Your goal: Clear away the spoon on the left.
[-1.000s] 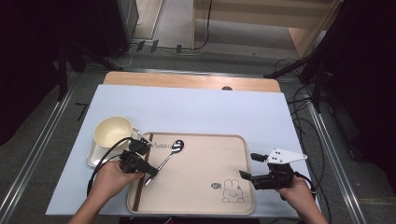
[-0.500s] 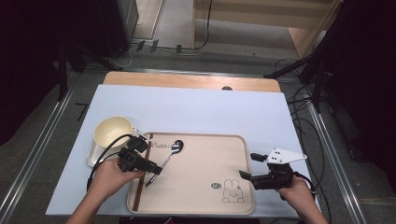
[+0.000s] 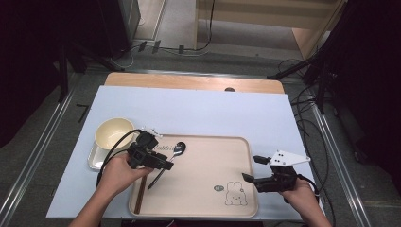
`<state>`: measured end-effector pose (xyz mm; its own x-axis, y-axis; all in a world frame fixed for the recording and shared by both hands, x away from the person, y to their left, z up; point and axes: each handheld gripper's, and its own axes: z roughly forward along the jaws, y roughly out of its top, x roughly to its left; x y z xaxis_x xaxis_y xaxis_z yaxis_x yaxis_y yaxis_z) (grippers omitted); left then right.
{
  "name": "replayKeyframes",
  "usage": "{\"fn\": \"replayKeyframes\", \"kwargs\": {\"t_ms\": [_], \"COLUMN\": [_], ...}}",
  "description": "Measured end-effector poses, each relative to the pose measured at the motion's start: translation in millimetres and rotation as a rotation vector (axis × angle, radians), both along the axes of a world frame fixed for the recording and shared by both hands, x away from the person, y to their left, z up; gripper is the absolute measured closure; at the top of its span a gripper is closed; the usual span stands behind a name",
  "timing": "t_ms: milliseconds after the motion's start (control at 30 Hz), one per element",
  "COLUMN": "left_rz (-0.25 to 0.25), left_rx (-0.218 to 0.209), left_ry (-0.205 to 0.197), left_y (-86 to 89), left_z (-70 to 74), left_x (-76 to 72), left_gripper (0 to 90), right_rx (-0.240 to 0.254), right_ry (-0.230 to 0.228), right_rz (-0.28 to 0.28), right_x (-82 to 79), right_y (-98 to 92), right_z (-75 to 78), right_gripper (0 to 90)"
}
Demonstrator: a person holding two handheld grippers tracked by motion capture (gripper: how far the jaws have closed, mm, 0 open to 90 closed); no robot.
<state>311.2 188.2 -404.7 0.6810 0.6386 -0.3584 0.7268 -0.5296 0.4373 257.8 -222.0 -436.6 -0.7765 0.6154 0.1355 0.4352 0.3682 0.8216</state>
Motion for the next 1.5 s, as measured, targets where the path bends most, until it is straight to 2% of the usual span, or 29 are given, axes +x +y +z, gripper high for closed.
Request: {"fn": "replayKeyframes", "kwargs": {"t_ms": [133,333,433,567,900,1067,1233,1500], "left_rz": [-0.006,-0.006,-0.017,-0.016,0.019,0.027,0.06,0.095], "left_rx": [0.011,0.032,0.036,0.062,0.082,0.112,0.107,0.136], "left_ry": [-0.028,-0.024,-0.02,-0.014,-0.004,0.005,0.005,-0.002], "left_y": [-7.0,-14.5,-17.1,-21.8,-28.1,-30.4,-27.3,-15.8], "left_z": [-2.0,-7.4,-11.4,-18.6,-31.1,-37.5,-37.6,-35.4], "left_x": [5.5,16.6,22.9,28.5,38.3,40.9,43.5,45.0], "left_gripper": [64.8,85.7,89.5,90.0,90.0,90.0,90.0,90.0], "right_rx": [-0.002,-0.002,-0.003,-0.002,-0.002,-0.003,-0.003,0.002], "right_ry": [0.006,0.001,0.0,-0.002,0.001,-0.003,-0.002,0.0], "right_rz": [-0.002,-0.004,-0.006,-0.005,-0.004,-0.002,-0.003,-0.005], "right_x": [-0.9,-1.6,-1.6,-1.7,-1.8,-1.7,-1.7,-2.4], "right_y": [-0.7,-1.6,-2.2,-2.3,-2.1,-2.3,-2.6,-2.9], "right_z": [0.1,0.1,0.1,0.2,0.1,0.3,0.4,0.8], "right_gripper": [22.1,22.1,22.1,22.1,22.1,22.1,22.1,22.1]}}
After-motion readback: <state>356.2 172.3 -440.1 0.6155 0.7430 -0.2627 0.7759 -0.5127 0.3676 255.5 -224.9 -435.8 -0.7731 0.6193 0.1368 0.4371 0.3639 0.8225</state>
